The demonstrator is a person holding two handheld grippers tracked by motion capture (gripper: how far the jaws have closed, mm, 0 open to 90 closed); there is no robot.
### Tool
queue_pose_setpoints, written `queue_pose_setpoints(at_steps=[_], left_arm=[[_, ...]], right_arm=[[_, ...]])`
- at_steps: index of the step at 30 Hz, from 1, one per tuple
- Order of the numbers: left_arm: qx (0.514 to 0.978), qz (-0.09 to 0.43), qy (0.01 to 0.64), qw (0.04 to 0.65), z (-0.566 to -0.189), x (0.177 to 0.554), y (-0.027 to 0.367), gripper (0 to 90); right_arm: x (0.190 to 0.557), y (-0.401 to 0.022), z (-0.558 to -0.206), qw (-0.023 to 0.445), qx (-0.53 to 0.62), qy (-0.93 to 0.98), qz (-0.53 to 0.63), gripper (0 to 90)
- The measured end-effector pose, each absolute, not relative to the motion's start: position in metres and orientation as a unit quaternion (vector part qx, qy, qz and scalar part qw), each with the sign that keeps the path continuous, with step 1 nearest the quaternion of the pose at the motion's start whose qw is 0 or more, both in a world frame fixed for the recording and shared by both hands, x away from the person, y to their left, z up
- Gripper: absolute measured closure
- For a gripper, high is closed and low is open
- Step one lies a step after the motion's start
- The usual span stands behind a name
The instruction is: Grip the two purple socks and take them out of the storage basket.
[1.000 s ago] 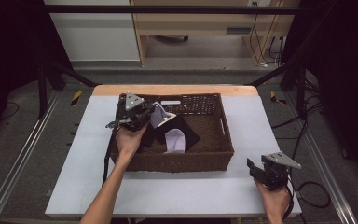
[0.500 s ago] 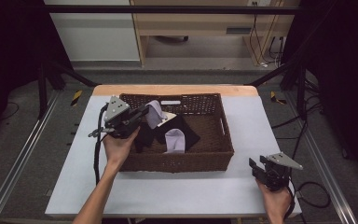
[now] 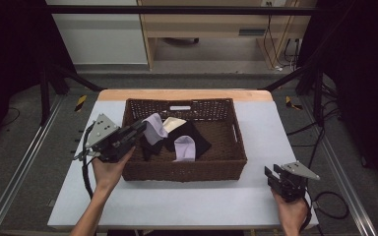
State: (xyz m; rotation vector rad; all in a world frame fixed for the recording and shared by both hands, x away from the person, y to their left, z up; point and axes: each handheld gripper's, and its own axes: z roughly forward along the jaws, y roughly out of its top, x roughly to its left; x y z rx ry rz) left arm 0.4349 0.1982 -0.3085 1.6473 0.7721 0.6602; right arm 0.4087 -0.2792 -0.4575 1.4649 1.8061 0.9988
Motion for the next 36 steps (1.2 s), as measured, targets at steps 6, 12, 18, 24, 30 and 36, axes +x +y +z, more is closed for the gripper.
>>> queue_pose_setpoints(at_steps=[6,12,18,24,30,36], left_arm=[[0.705,0.280,0.314,0.571,-0.308,0.410,0.205,86.4],[0.710,0.275,0.306,0.571,-0.312,0.390,0.209,86.4],[0.716,0.257,0.299,0.576,-0.320,0.376,0.210,86.4],[0.731,0.240,0.294,0.567,-0.331,0.367,0.209,86.3],[0.745,0.228,0.297,0.551,-0.345,0.359,0.207,86.3],[0.762,0.210,0.306,0.530,-0.367,0.355,0.203,86.3]], right_arm=[[0.409,-0.280,-0.458,0.300,0.557,0.678,0.374,55.7],[0.409,-0.280,-0.458,0.302,0.560,0.676,0.372,48.3],[0.410,-0.280,-0.460,0.297,0.568,0.673,0.370,43.0],[0.410,-0.280,-0.461,0.297,0.566,0.675,0.368,41.9],[0.409,-0.280,-0.461,0.296,0.567,0.674,0.368,41.1],[0.409,-0.281,-0.462,0.294,0.570,0.674,0.367,40.7]])
